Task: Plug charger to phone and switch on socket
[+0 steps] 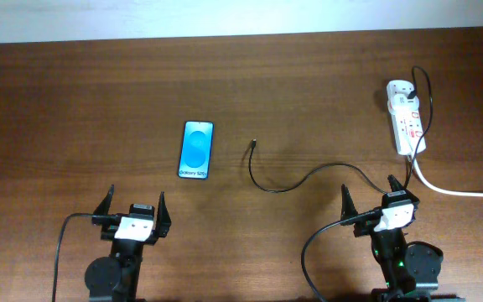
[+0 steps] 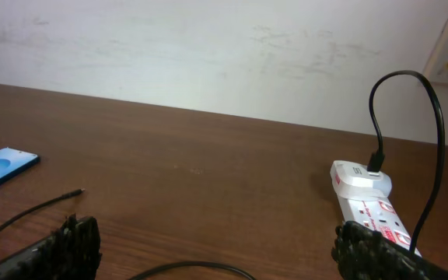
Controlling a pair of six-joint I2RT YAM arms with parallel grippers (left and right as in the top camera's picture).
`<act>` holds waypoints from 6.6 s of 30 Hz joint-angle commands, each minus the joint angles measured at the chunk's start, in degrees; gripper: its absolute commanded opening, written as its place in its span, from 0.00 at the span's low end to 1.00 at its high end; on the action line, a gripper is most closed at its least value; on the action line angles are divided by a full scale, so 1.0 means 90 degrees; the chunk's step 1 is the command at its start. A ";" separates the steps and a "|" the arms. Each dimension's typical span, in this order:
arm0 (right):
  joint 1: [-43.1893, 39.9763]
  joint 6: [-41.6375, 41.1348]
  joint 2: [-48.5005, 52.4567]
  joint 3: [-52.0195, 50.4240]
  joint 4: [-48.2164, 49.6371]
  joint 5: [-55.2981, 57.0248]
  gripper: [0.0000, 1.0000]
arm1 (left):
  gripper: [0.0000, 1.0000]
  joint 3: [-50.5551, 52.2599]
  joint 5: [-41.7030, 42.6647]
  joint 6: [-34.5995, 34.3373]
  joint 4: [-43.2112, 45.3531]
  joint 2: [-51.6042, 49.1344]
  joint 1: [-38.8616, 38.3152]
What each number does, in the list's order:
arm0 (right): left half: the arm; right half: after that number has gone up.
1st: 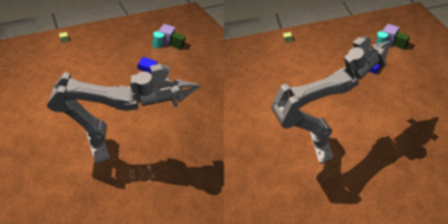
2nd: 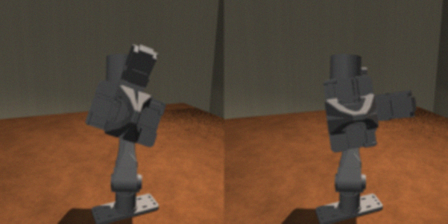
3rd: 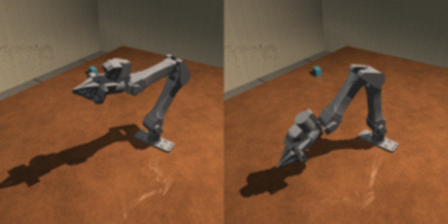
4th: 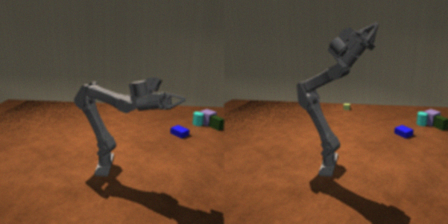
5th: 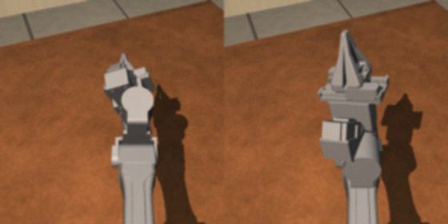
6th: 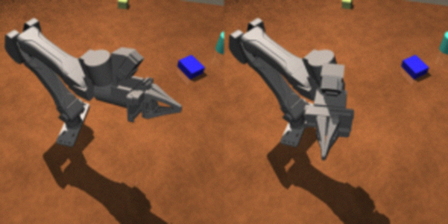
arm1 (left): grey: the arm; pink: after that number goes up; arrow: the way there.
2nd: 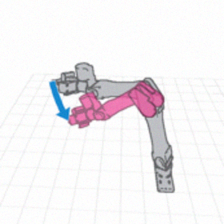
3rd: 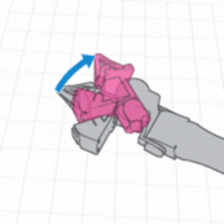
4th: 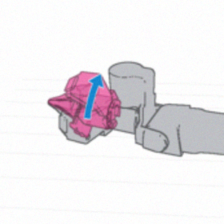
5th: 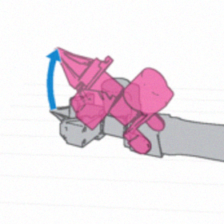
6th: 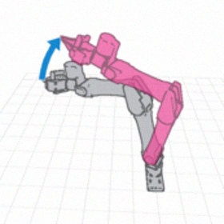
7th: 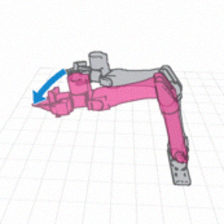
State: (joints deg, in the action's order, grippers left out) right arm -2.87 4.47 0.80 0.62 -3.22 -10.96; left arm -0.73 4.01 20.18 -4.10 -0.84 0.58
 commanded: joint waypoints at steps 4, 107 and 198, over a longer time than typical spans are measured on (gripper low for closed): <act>-0.0022 -0.0056 -0.0049 -0.0034 -0.0044 0.0032 0.98 | 0.99 0.0027 -0.0070 0.0005 -0.0032 0.0061 0.0036; -0.0022 -0.0056 -0.0049 -0.0034 -0.0036 0.0027 0.99 | 0.99 0.0022 0.0236 0.0007 0.0012 0.0056 0.0036; 0.0741 -0.1217 0.8293 0.7558 -0.5027 -0.1178 0.99 | 0.72 -1.0610 -0.0158 -0.3283 -0.5710 -1.3952 -0.1826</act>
State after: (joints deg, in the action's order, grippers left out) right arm 3.27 -6.07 75.22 67.35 -48.45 -22.04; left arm -92.64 0.51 -9.67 -54.04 -125.21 -15.88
